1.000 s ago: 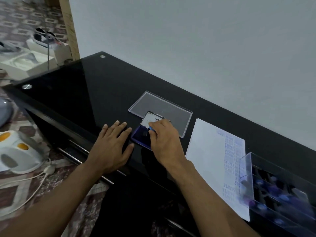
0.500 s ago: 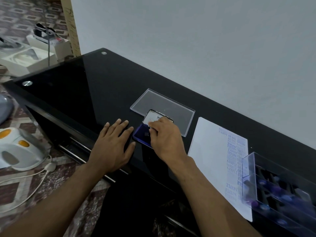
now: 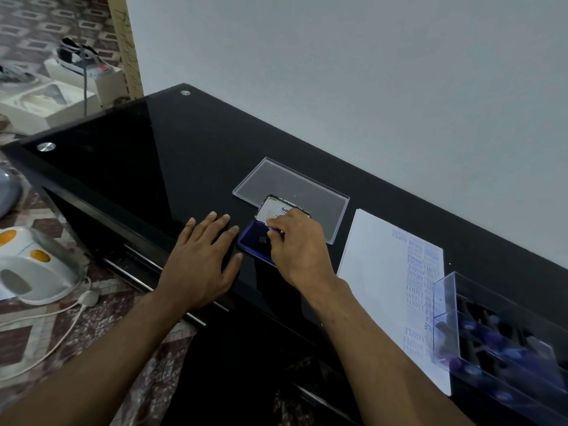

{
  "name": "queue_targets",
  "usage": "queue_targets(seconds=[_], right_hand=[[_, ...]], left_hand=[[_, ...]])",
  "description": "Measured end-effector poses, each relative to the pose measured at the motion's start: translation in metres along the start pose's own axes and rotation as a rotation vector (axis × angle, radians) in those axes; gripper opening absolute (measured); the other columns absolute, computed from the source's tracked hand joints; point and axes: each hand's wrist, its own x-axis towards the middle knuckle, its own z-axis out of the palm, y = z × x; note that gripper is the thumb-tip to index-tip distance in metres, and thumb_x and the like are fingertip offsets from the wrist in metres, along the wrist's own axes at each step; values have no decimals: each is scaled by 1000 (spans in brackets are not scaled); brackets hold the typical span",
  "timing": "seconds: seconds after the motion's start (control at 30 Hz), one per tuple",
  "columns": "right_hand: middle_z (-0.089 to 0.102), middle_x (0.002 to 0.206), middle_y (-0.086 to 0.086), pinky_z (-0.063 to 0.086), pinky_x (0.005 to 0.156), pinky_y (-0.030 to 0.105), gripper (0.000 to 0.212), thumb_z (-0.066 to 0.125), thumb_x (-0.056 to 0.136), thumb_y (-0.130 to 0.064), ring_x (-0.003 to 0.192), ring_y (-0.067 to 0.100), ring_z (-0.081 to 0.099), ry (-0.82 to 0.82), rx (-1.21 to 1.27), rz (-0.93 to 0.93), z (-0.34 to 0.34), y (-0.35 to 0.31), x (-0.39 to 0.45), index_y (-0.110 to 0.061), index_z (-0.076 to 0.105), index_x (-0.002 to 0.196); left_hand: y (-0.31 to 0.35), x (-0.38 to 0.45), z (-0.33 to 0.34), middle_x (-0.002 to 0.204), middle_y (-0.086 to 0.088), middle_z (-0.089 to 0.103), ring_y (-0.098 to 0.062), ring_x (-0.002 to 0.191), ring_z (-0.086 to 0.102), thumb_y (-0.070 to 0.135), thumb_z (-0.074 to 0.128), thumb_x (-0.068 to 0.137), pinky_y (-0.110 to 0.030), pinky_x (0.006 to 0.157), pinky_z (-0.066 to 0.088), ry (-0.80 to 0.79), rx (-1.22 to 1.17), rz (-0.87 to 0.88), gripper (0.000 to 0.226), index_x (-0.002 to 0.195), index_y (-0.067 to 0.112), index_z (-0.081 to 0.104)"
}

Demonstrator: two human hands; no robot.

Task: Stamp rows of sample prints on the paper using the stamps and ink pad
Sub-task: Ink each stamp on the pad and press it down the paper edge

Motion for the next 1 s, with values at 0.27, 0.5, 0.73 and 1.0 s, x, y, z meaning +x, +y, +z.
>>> queue_targets(seconds=[0.27,0.5,0.73,1.0], right_hand=[[62,121,2,47,100,28,29,54,99,-22,109,15,57,-73,-39,0,-5,-3,-1,-18,64,125],[60,124,0,43,99,25,32,55,98,-23,112,13,55,-92,-58,0,-7,-5,-2,-20,62,129],[62,125,2,45,102,29,32,51,100,-23,114,16,56,-127,-141,-23,-9,-5,-1,-18,61,131],[61,126,2,44,103,31,34,50,101,-22,116,16,53,-128,-205,-85,-8,-3,-2,-15,59,133]], left_hand=[[-1,0,1,157,-5,39,-23,151,24,59,27,97,-52,123,18,-10,1,2,66,146,21,48],[0,0,0,159,-5,37,-23,152,22,60,24,96,-51,124,15,-23,-5,-2,68,147,21,47],[1,0,-2,158,-5,38,-24,152,23,60,23,95,-52,123,16,-21,-16,-4,69,147,21,47],[0,-1,-2,157,-6,40,-25,151,25,59,25,96,-53,123,18,-24,-13,-6,68,146,20,48]])
